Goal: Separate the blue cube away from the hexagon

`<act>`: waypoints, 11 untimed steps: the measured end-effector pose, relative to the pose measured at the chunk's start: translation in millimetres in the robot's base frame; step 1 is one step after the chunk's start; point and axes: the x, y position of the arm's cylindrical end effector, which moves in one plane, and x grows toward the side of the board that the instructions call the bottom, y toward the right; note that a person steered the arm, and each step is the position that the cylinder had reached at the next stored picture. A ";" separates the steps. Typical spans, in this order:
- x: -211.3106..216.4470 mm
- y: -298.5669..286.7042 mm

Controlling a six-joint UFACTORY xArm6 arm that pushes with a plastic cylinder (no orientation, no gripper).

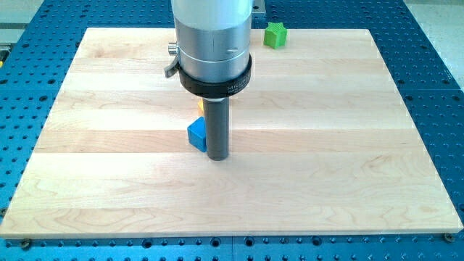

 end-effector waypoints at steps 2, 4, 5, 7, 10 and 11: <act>13.3 -17.1; -16.7 -150.2; -29.5 -107.9; -17.4 38.6; -20.5 141.3; 9.3 162.6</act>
